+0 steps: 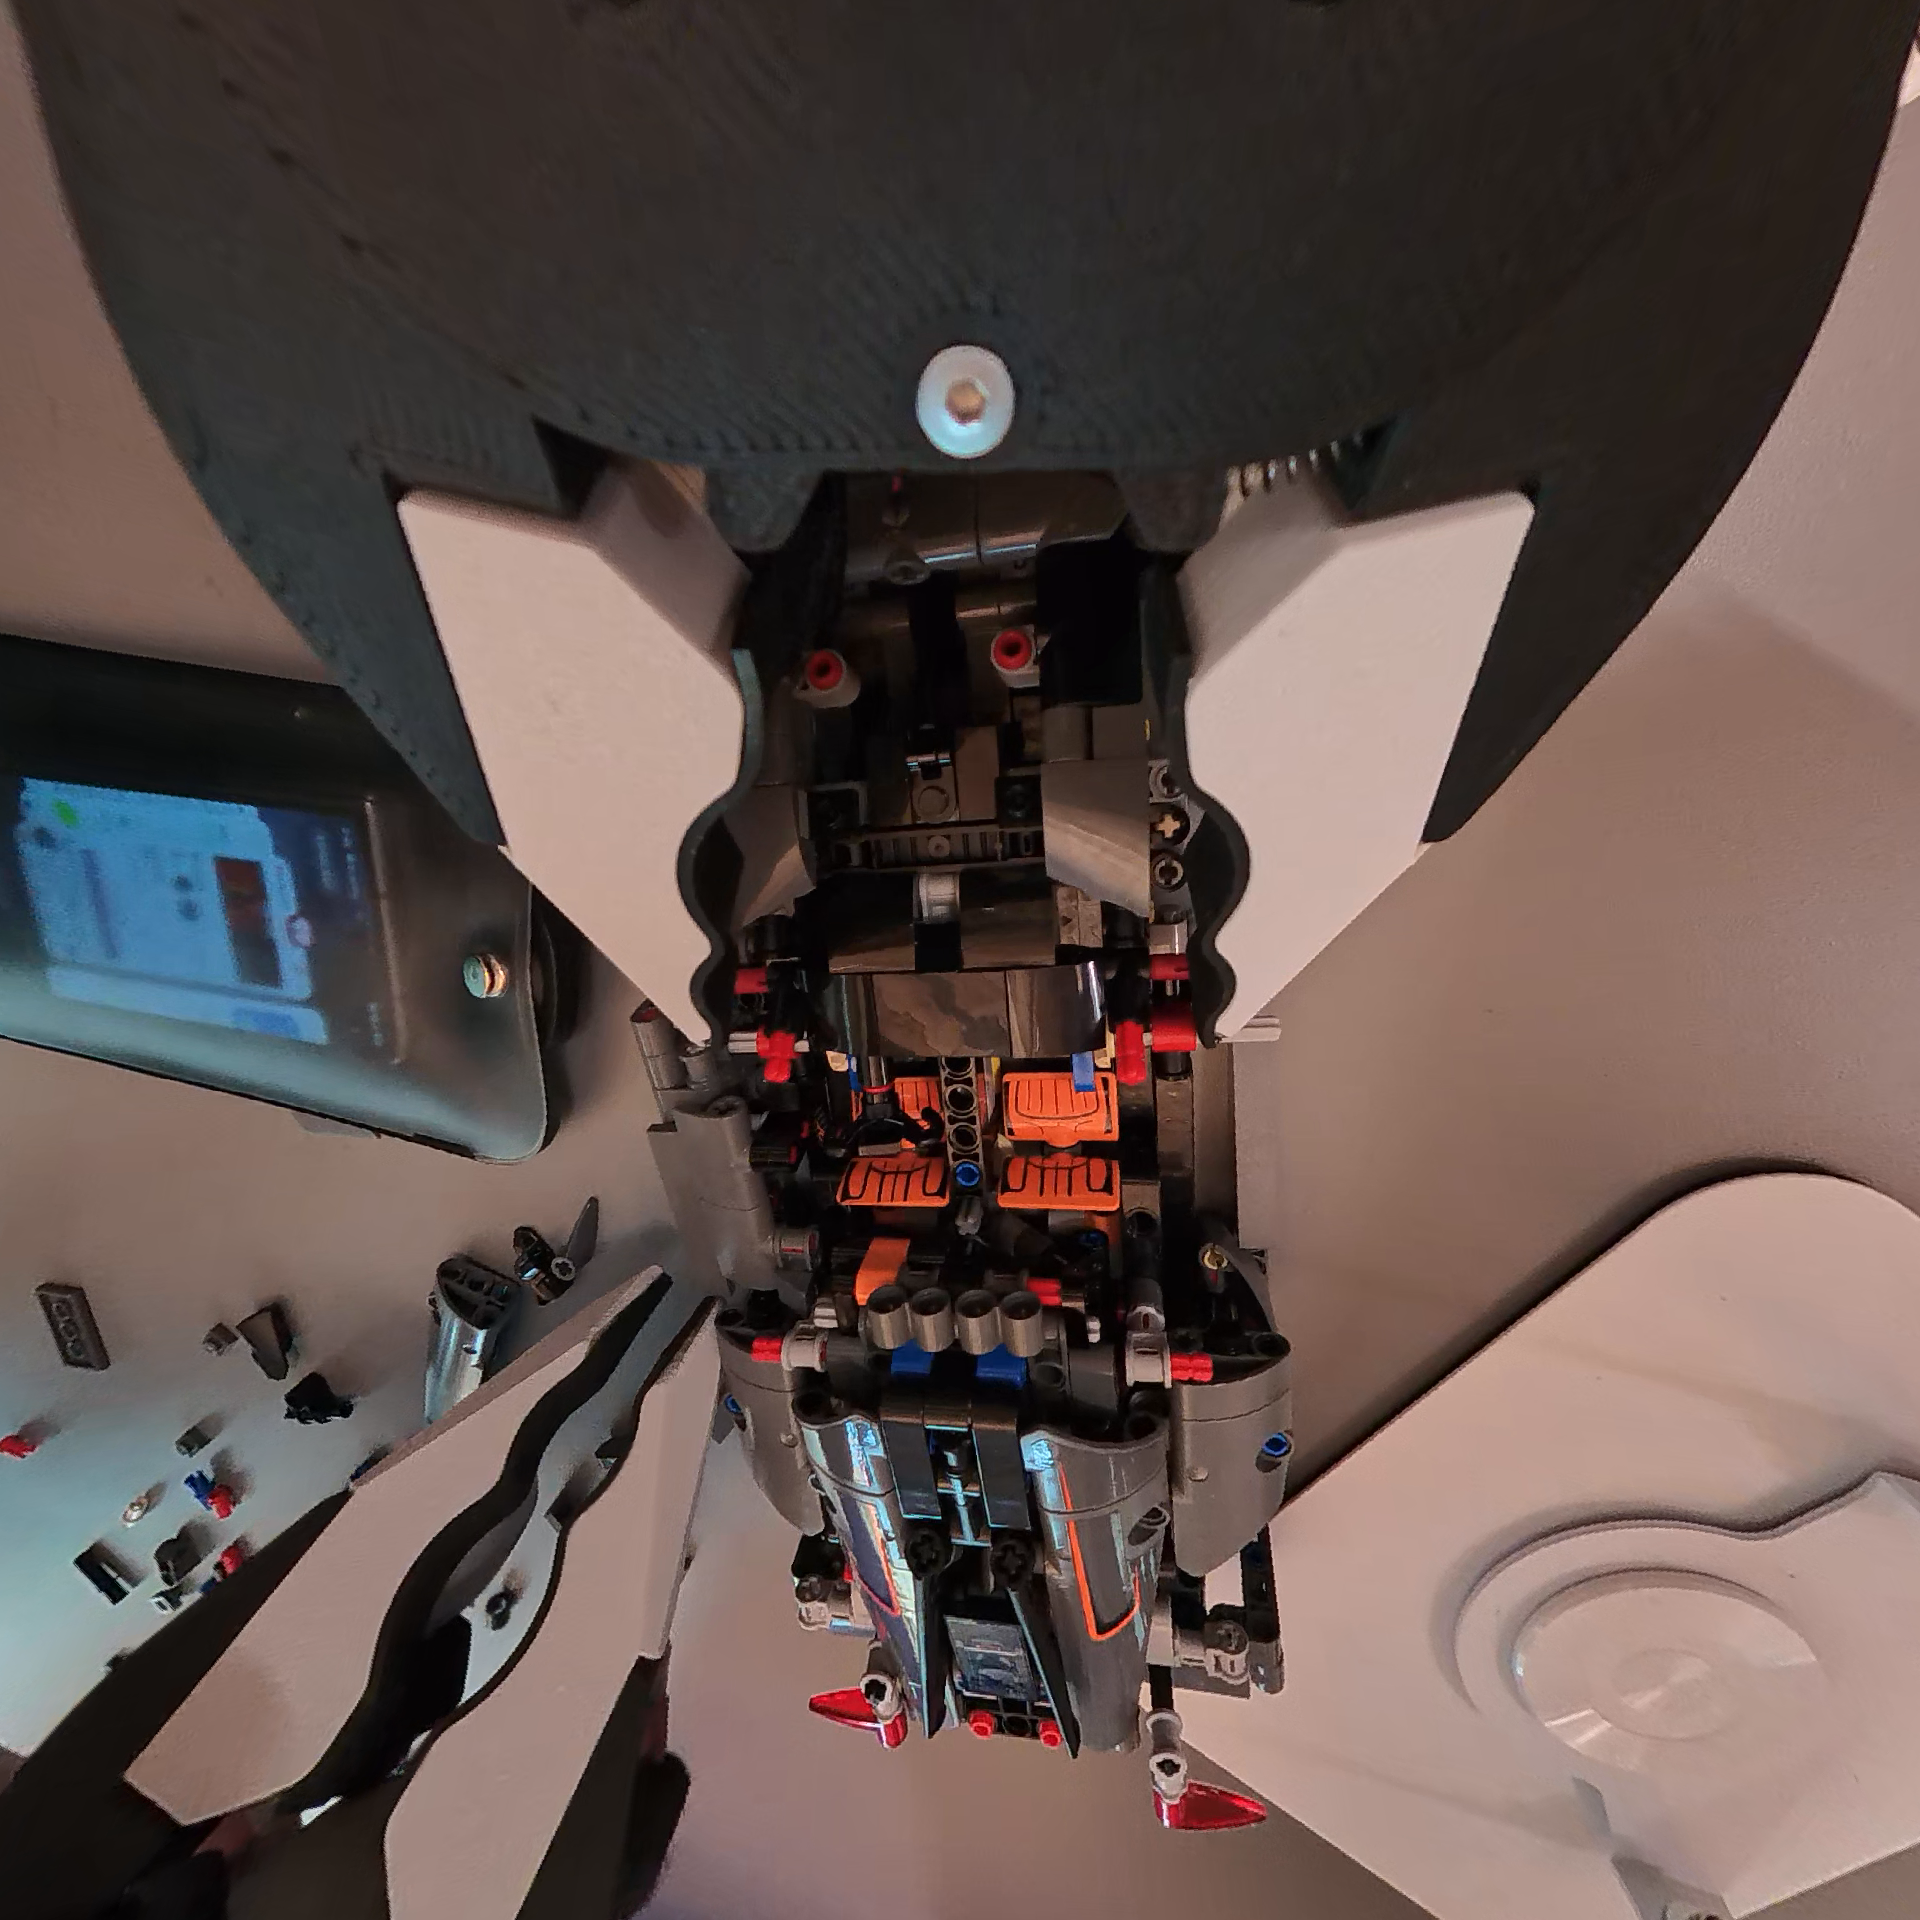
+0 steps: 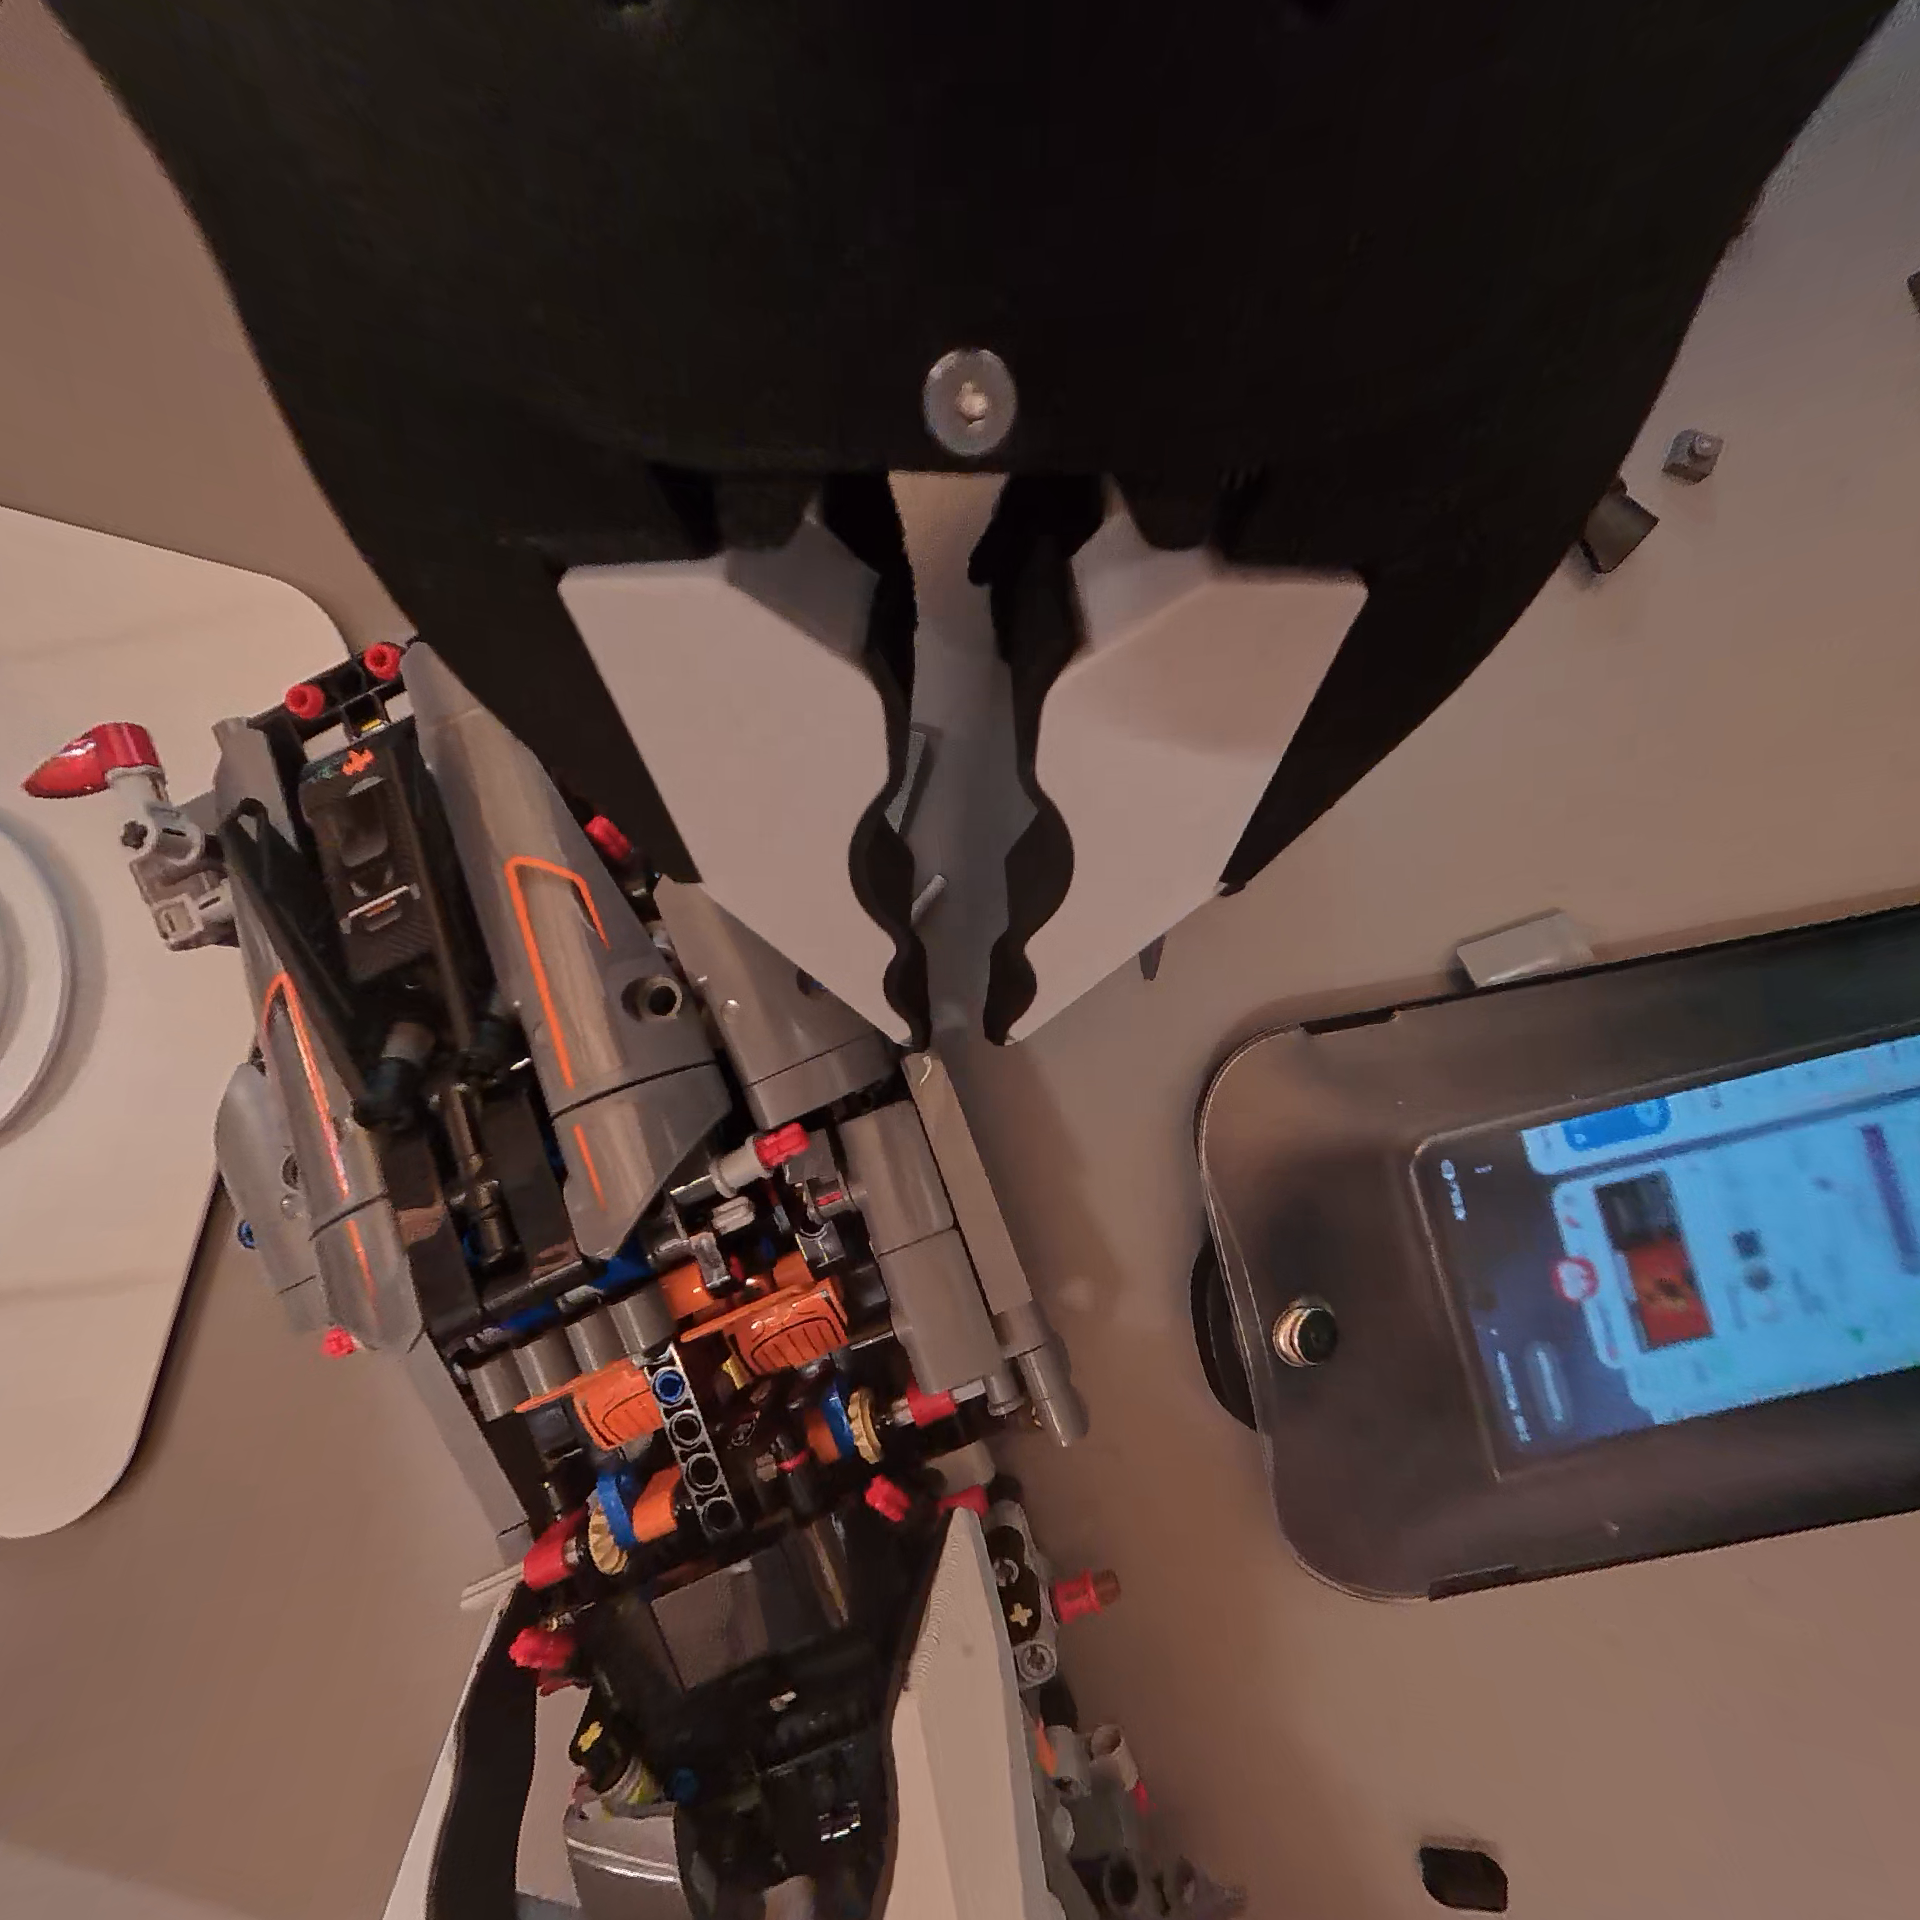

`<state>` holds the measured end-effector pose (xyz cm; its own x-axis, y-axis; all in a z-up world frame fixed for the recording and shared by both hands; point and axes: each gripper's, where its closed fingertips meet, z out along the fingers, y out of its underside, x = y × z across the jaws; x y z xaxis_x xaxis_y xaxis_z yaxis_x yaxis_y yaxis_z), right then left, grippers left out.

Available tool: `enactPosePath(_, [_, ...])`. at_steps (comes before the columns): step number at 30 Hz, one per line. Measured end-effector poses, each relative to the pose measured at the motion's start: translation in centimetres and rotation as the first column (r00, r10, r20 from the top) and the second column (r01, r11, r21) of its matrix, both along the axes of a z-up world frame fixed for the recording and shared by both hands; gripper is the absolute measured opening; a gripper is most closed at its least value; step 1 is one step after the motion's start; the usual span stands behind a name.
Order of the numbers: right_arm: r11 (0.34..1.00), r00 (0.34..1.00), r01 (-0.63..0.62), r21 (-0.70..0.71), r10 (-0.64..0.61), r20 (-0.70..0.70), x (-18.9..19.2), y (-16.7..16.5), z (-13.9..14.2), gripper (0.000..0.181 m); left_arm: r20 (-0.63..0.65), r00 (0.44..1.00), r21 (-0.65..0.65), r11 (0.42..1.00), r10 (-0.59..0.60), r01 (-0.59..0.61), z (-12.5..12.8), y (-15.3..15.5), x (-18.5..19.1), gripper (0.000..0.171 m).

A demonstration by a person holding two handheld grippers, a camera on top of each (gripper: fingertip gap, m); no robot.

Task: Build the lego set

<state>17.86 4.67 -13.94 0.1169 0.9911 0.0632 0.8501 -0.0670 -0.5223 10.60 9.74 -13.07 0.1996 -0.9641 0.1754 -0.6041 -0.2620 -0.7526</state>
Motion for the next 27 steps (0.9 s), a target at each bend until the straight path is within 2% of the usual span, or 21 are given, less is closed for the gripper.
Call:
enactPosePath(24, [0.999, 1.000, -0.017, 0.033, 0.016, 0.020, 0.24, 0.06, 0.38, 0.009, -0.006, 1.000, 0.007, 1.000, -0.006, 0.006, -0.04, 0.00, 0.09, 0.086])
enactPosePath(27, [0.999, 0.998, -0.007, 0.046, 0.004, 0.067, 0.75, 0.32, 0.07, 0.009, 0.000, 1.000, 0.003, 1.000, -0.007, 0.007, 0.01, 0.09, -0.01, 0.085])
